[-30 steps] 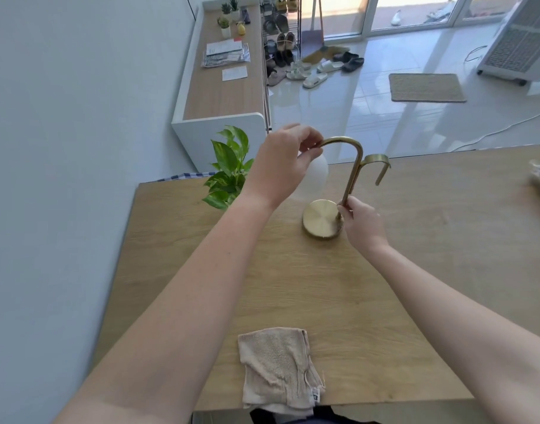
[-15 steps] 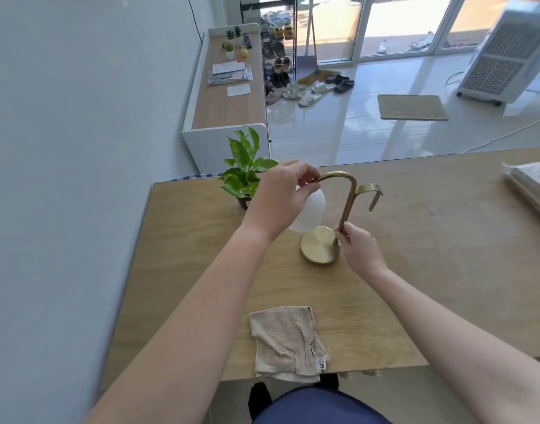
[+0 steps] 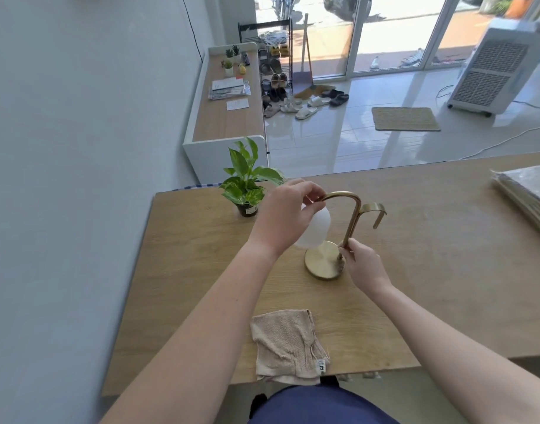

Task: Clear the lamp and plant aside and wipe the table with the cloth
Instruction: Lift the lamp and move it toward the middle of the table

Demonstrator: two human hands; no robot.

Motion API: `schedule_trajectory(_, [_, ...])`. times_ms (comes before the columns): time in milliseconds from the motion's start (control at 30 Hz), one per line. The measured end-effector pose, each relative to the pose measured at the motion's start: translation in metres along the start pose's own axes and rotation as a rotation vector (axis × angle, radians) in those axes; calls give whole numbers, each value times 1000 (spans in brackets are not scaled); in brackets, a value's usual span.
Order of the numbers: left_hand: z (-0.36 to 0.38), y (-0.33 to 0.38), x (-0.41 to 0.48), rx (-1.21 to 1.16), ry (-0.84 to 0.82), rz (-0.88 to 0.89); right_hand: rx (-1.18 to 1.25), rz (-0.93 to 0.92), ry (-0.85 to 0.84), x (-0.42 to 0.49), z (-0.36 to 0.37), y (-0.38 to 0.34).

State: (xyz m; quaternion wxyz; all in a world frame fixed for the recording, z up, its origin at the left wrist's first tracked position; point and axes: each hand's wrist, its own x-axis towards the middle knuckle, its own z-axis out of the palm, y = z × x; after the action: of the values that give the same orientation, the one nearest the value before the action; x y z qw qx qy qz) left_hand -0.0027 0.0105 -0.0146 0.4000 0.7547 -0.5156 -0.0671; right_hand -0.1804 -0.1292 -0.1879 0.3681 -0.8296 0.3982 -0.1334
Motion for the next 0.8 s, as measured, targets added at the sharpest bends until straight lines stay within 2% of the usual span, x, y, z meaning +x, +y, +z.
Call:
schedule_trajectory(367, [6,-2,1,-39,40,-30,-10,11,-15,-4,-3,-3])
schedule_trajectory(800, [0,-8,4,-83,-2,-43,-32,28,-21,-5,-3,-12])
